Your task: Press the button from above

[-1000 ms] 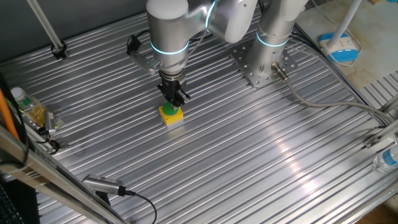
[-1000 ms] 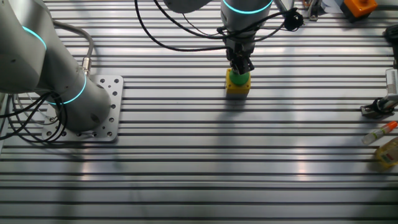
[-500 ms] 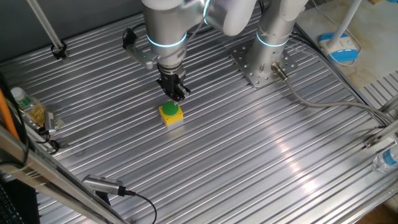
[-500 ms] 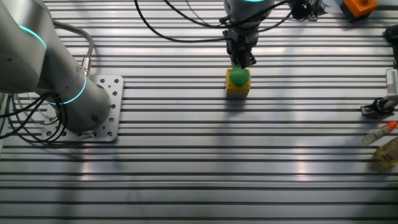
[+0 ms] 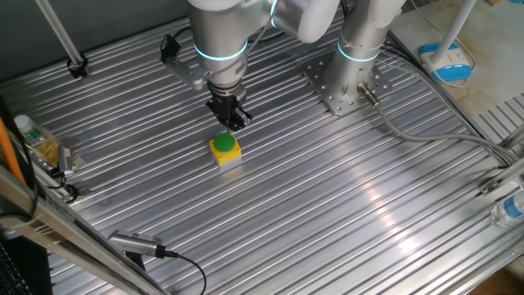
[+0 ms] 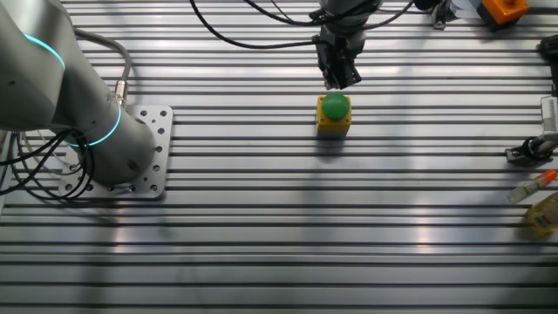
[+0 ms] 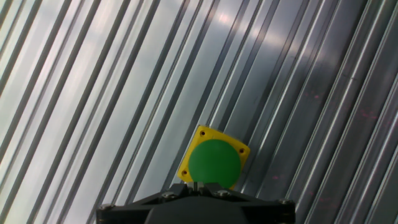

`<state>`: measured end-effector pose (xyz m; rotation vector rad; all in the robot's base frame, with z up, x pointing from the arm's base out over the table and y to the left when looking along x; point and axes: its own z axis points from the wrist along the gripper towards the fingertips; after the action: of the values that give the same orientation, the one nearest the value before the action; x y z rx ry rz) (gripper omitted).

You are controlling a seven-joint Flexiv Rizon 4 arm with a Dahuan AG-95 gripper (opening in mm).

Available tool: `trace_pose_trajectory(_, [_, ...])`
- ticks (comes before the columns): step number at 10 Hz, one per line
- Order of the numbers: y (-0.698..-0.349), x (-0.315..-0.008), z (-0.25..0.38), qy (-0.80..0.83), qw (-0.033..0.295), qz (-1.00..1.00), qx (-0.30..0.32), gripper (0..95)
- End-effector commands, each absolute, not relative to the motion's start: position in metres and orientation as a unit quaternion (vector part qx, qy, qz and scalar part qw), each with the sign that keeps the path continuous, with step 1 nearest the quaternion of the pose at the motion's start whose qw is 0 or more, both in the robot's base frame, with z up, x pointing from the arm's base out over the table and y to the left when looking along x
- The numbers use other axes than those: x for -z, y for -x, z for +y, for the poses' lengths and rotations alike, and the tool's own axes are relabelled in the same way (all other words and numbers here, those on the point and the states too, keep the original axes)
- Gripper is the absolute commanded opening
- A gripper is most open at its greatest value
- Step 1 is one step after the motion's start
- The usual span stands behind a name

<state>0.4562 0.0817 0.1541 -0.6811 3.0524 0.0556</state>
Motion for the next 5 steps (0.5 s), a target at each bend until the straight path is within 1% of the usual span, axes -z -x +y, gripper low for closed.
trace_pose_trajectory(1, [-0.455, -0.162, 0.085, 0.221, -0.002, 0.975, -0.016, 0.0])
trace_pose_trajectory(3, [-0.452, -0.173, 0.088, 0.234, -0.015, 0.972, -0.007, 0.0])
trace_pose_trajectory(5, [-0.450, -0.182, 0.090, 0.240, -0.018, 0.971, -0.006, 0.0])
